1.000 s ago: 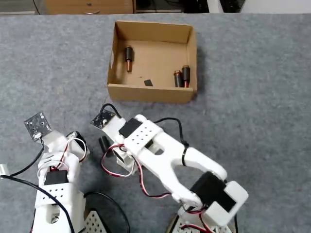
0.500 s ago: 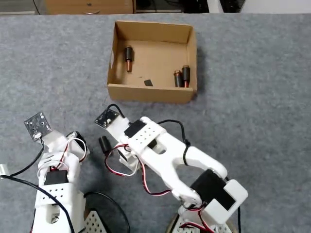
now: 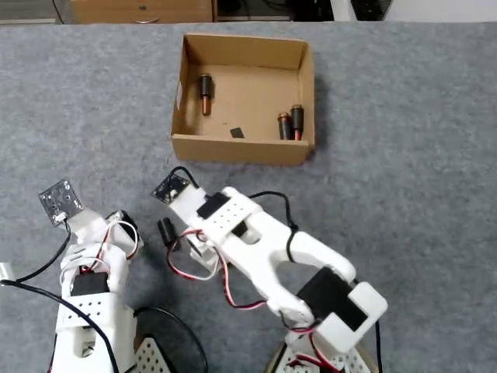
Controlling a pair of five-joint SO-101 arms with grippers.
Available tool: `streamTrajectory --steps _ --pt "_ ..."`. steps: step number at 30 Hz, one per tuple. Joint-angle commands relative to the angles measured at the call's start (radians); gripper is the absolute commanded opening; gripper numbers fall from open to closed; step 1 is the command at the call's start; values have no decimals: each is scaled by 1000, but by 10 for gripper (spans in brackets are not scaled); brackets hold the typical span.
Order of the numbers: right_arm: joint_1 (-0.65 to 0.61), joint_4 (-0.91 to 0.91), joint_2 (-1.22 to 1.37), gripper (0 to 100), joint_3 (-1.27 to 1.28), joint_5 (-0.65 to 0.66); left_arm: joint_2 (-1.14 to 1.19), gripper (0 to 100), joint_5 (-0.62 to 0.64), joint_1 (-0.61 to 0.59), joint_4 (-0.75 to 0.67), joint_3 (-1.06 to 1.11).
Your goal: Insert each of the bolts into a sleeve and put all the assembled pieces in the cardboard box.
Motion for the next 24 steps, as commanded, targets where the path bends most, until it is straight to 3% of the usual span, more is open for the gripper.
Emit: streamTrajectory --steps 1,12,20,24 --pt "7 -2 54 0 -12 11 -8 18 9 -6 3 -26" --pt "7 38 4 2 -16 5 -8 18 9 -8 3 -26" --pt "97 221 -421 2 -59 6 -8 18 18 -8 118 -89" --pt "186 285 -668 2 -85 9 -8 18 91 -8 157 -109"
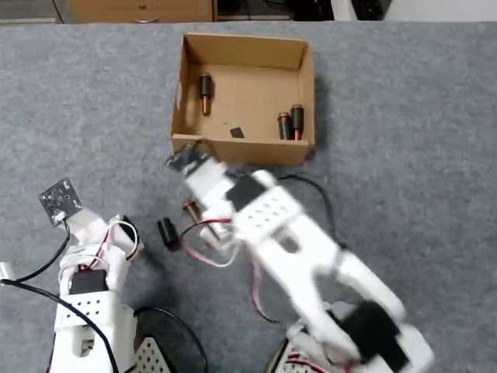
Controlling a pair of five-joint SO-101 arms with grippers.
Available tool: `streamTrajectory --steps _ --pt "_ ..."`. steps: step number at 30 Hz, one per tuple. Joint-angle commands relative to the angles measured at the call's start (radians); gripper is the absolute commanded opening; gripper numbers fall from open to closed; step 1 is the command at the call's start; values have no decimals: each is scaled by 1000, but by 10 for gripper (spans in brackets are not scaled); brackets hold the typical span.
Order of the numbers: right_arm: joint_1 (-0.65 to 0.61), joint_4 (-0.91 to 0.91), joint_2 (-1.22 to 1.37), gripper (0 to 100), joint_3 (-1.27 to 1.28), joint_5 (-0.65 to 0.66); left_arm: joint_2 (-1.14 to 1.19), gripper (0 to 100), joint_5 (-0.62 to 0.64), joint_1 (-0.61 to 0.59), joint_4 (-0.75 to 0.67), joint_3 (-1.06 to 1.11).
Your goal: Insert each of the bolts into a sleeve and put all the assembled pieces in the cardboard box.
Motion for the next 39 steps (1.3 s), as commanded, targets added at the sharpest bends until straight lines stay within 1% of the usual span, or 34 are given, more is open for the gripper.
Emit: streamTrajectory --steps 1,7,9,11,13,17,19,23,26,28,30,35,39 --pt "84 57 -260 2 -54 6 -8 18 46 -8 18 -57" --pt "191 110 -570 2 -59 6 -8 18 46 -6 25 -71" --pt "236 106 -662 2 -70 3 -8 18 41 -6 69 -118" --pt "280 104 -733 2 -104 0 -1 18 41 -2 147 -206" --pt "325 104 -776 2 -151 0 1 18 38 29 242 -308" --pt "414 107 -794 2 -229 -2 1 18 41 157 437 -522" --pt "444 106 -794 2 -242 -2 1 18 44 229 500 -635" --pt "487 109 -799 2 -245 -55 4 18 135 364 591 -815" --pt "506 110 -799 2 -243 -95 27 18 229 456 637 -873" --pt "506 107 -799 2 -243 -117 71 18 292 496 654 -895" --pt "506 104 -799 2 -243 -135 136 18 347 517 651 -921" --pt "506 104 -799 2 -239 -163 348 18 462 525 674 -1028" --pt "506 104 -799 2 -237 -163 510 18 476 526 697 -1096"
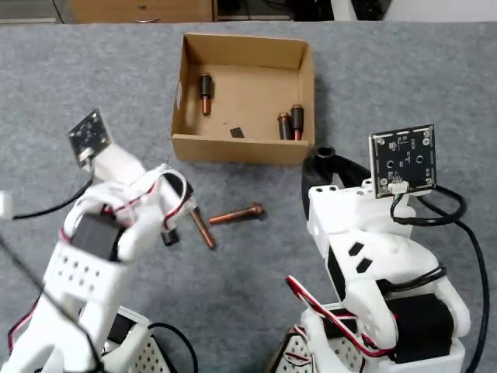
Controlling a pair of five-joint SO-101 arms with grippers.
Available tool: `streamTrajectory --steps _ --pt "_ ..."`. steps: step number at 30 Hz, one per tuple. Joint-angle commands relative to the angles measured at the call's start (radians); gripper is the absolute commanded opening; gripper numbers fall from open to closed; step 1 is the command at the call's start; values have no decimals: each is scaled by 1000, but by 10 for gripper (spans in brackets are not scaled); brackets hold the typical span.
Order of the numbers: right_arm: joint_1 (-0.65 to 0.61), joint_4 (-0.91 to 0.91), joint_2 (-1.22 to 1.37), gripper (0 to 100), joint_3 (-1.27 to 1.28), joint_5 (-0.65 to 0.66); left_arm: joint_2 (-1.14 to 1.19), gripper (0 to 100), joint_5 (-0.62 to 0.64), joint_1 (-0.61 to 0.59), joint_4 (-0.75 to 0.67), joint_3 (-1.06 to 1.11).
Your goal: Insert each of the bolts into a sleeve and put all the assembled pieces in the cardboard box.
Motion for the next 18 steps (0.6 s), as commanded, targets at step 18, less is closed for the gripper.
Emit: streamTrajectory --steps 18 --pt "16 -3 -8 2 70 -11 558 89 17 9 -121 -91"
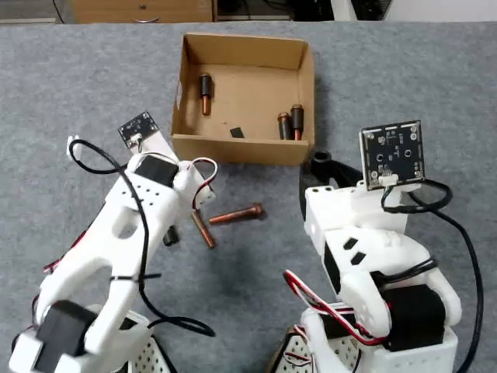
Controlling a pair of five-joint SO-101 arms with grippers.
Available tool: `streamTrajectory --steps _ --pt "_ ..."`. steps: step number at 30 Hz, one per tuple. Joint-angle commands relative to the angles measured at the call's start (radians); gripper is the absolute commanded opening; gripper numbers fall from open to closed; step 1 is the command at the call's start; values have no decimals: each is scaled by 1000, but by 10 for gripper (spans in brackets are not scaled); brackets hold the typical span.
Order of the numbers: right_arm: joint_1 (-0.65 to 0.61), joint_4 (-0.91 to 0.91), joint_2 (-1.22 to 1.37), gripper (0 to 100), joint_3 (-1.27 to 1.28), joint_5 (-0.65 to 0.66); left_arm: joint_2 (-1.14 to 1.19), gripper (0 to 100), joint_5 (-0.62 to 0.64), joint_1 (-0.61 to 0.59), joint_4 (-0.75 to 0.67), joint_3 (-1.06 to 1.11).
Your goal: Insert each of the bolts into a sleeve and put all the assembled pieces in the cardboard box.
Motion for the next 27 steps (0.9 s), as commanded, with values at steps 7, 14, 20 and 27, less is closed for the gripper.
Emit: streamTrajectory --steps 7,14,20,27 --pt "16 -37 -8 2 50 -9 156 86 6 8 -100 -43" --pt "16 -37 -8 2 51 -9 277 86 3 2 -186 -51" --pt "16 -37 -8 2 51 -9 351 86 -2 -41 -272 -51" --pt "16 -37 -8 2 53 -9 443 86 -63 -115 -298 -52"
